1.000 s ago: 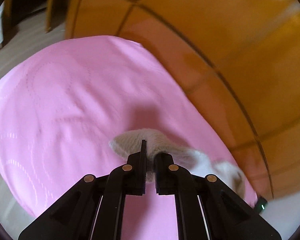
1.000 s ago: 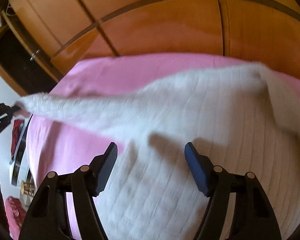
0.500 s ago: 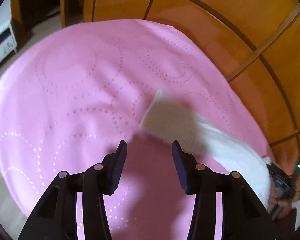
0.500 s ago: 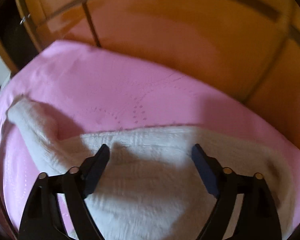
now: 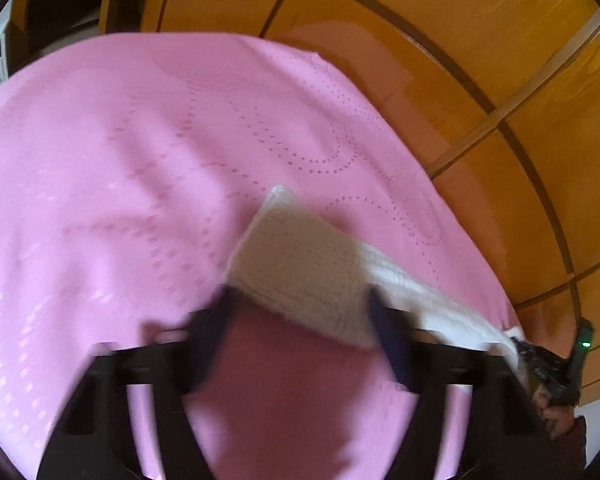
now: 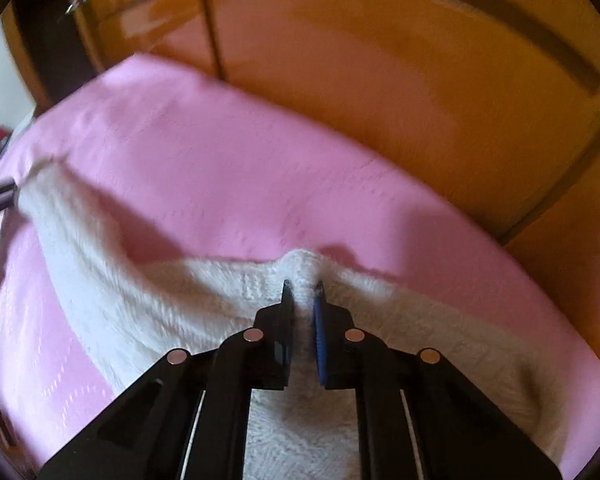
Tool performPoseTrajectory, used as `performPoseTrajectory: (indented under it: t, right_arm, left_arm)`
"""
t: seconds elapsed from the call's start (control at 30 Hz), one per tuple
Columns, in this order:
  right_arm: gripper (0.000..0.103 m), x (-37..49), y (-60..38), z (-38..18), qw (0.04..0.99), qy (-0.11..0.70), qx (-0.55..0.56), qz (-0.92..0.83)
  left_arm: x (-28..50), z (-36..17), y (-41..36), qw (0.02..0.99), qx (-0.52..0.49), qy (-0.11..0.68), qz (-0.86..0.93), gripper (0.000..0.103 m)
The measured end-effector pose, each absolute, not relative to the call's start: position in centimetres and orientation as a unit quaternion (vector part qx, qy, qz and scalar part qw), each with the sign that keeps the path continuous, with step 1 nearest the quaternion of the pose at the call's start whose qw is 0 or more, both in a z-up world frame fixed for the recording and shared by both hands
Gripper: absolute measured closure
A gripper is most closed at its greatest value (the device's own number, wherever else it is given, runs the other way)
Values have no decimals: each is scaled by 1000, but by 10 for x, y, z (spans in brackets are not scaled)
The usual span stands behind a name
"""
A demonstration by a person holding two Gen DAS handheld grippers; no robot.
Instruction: Fold small clothes
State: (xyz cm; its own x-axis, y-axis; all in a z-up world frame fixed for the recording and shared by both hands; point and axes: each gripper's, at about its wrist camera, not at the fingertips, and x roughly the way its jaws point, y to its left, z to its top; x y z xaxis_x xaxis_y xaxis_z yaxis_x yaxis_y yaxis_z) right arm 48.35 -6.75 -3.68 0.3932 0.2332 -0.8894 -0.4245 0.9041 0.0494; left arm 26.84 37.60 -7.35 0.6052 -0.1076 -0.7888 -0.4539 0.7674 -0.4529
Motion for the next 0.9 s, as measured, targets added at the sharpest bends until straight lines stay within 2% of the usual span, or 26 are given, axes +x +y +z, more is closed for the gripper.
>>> performPoseTrajectory:
  t: [0.03, 0.23, 0.3, 0.33, 0.4, 0.47, 0.53, 0.57, 0.7, 0.73, 0.77, 0.8, 0.9]
  right_arm:
    - [95, 485, -73, -28, 841, 501, -76, 187]
    - [95, 481, -79, -25, 868, 469, -66, 149]
    - [94, 479, -66, -42, 860, 482, -79, 148]
    - [90, 477, -60, -50, 857, 487, -84, 148]
    - [73, 470, -52, -57, 858, 486, -87, 141]
    - [49, 464, -56, -52, 863, 483, -74, 129]
    - [38, 456, -67, -43, 866, 481, -54, 124]
    - [36, 450, -74, -38, 869, 478, -49, 118]
    - [30, 412, -122, -17, 872, 477, -10, 109]
    - [29, 397, -136, -14, 871, 479, 2, 107]
    - [28, 380, -149, -12, 870, 482, 15, 104]
    - [28, 369, -157, -11, 869, 485, 22, 99]
    - [26, 311, -196, -8, 867, 490, 53, 76]
  left_arm:
    - [275, -78, 376, 829, -335, 437, 97, 99]
    - [242, -26, 375, 876, -335, 326, 119, 99]
    - [233, -19, 372, 884, -300, 326, 148, 99]
    - [230, -20, 371, 882, -286, 335, 166, 99]
    - [232, -30, 371, 875, -256, 364, 191, 99]
    - [236, -50, 370, 858, -236, 410, 202, 98]
    - [237, -70, 365, 840, -220, 450, 209, 98]
    - [233, -71, 363, 841, -221, 447, 211, 96]
    - [213, -59, 341, 847, -253, 430, 182, 73]
    - [201, -54, 331, 853, -263, 423, 154, 71]
    - [193, -51, 320, 858, -267, 419, 131, 65]
    - [186, -48, 307, 862, -267, 417, 105, 54]
    - [157, -44, 257, 870, -263, 416, 7, 48]
